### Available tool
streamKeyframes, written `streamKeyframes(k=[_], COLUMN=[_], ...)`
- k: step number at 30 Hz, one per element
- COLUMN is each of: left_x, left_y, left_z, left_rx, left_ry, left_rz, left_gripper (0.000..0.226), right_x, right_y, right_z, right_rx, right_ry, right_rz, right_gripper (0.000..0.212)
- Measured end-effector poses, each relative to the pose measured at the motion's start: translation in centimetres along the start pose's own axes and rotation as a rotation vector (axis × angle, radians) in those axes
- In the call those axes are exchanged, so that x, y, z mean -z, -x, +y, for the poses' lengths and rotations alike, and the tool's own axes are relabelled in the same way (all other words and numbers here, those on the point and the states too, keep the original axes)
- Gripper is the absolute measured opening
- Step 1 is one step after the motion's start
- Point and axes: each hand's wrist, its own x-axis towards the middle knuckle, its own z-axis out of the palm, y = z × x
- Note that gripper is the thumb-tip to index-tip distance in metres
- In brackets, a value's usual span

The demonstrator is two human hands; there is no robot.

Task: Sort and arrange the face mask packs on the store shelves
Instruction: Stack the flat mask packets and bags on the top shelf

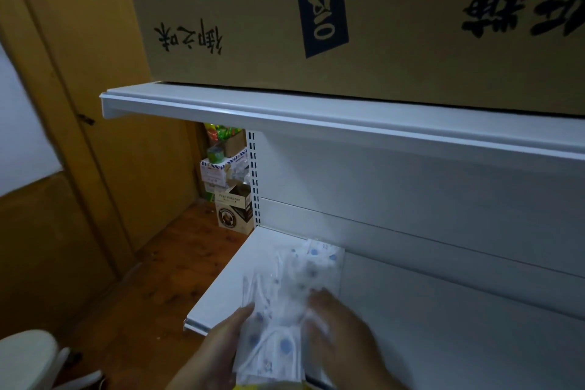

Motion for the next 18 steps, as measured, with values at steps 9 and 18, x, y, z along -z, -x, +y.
streamKeyframes(k=[9, 18], left_x=[4.5, 8.1], left_y=[2.1, 3.3], left_z=[-0.3, -0.9], left_rx=[-0.115, -0.090], left_ry=[-0.056, 0.098], left_rz=[0.152, 0.123], left_gripper=[0.030, 0.055], right_x=[-3.7, -6.6], right_y=[0.9, 0.7], right_z=[-3.6, -1.3], right_rx=[-0.023, 0.011], right_ry=[0.215, 0.458], right_rz=[-0.490, -0.337], right_gripper=[0.084, 0.075])
